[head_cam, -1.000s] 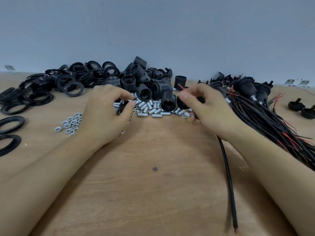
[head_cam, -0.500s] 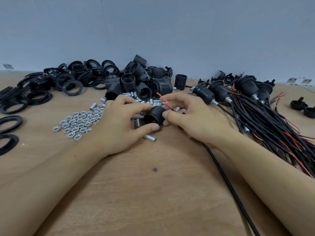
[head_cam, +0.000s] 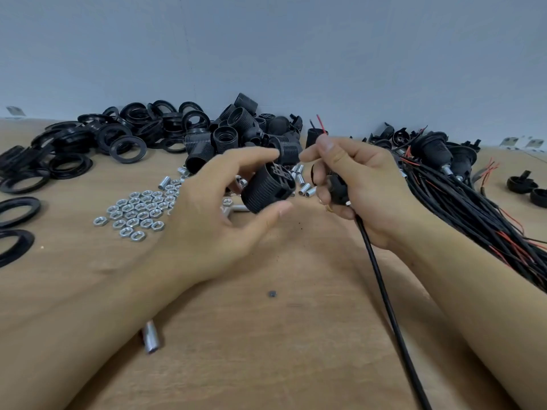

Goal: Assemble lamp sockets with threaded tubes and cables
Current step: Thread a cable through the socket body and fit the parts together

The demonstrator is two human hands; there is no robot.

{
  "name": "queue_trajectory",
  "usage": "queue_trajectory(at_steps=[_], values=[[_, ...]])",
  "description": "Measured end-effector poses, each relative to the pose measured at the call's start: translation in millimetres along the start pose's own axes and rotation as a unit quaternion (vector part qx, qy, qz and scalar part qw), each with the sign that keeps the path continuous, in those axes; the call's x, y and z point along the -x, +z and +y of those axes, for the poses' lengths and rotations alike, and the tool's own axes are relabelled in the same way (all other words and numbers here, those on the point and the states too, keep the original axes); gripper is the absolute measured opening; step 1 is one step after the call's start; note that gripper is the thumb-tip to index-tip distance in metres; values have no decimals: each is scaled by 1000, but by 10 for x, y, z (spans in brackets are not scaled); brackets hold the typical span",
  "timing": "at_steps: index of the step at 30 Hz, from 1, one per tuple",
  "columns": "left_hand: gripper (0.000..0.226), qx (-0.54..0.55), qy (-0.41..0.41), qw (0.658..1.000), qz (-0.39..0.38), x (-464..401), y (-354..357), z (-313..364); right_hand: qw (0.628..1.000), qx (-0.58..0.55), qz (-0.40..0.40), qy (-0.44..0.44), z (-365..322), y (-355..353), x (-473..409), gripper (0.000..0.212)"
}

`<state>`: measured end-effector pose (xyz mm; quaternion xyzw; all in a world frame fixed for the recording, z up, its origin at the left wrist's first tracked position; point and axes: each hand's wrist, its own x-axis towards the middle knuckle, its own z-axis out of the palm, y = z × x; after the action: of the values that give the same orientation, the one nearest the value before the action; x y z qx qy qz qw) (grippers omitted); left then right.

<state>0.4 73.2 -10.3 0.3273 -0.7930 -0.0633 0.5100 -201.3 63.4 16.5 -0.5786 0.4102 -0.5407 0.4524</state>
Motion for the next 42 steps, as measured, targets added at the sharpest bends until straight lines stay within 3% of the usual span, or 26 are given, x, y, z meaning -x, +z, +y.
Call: queue_trajectory(at_steps=[4,12,16,19,26,31,36,38,42], values=[[40,-24,77,996,-46,42,54,88,999,27,8,18,55,-29,-11,26],[48,-41,8,997,-61,-7,63,-77,999,41,1,29,88,7,-16,29],[52,-19,-72,997,12,-106,-44,-151,998,45,12,31,77,-13,-26,25],[47,0,-64,995,74,-89,-100,-63,997,61,21,32,85,-34,-24,22],[44,-10,34,998,-44,101,96,228,997,70,8,33,101,-24,-27,25],[44,-85,-19,995,-45,-24,78,-14,996,83,12,33,97,-12,-24,23],[45,-67,-105,992,36,-123,-49,-110,996,77,24,37,87,-12,-22,22],[43,-41,-64,996,45,-82,-42,25,995,76,40,41,84,-8,-22,18],[41,22,47,998,-22,60,13,326,996,61,58,31,74,-27,-39,14]])
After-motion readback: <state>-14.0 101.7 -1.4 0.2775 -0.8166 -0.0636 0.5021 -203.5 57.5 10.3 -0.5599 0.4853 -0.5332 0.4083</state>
